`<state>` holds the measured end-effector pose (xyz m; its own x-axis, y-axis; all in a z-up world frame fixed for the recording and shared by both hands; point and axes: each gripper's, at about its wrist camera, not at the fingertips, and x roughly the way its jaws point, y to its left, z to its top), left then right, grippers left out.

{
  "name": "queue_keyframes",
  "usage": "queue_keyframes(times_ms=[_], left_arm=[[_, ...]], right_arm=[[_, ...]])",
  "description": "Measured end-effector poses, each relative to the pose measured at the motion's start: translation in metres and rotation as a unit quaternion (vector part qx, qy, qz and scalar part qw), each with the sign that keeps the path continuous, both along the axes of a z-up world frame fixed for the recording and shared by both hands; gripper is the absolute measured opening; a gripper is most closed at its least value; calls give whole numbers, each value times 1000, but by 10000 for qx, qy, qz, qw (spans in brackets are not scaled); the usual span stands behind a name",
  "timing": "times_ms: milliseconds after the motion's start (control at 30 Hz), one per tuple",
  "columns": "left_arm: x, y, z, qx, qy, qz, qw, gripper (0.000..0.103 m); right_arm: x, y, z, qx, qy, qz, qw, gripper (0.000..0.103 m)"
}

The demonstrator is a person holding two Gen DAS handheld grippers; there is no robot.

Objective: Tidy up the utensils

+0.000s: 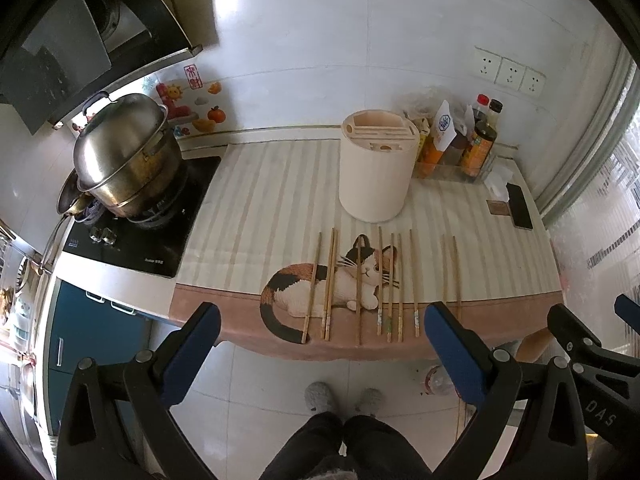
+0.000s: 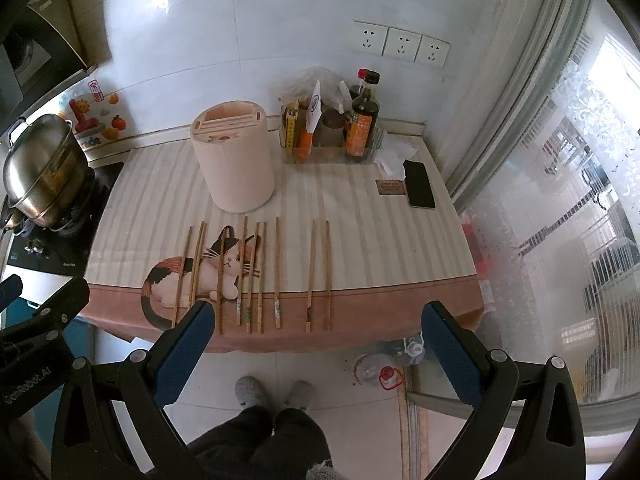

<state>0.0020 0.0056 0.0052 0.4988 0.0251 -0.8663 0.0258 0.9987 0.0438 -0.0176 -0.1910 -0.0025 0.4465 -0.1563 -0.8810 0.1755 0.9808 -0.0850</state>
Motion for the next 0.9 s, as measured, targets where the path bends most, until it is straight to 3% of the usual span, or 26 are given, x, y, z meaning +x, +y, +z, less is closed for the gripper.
queue_keyframes(times_ms=[900], left_arm=[[-2,10,5,22,-62,4,10000,103]], right_arm=[[3,6,7,-49,-58,32,10000,103]])
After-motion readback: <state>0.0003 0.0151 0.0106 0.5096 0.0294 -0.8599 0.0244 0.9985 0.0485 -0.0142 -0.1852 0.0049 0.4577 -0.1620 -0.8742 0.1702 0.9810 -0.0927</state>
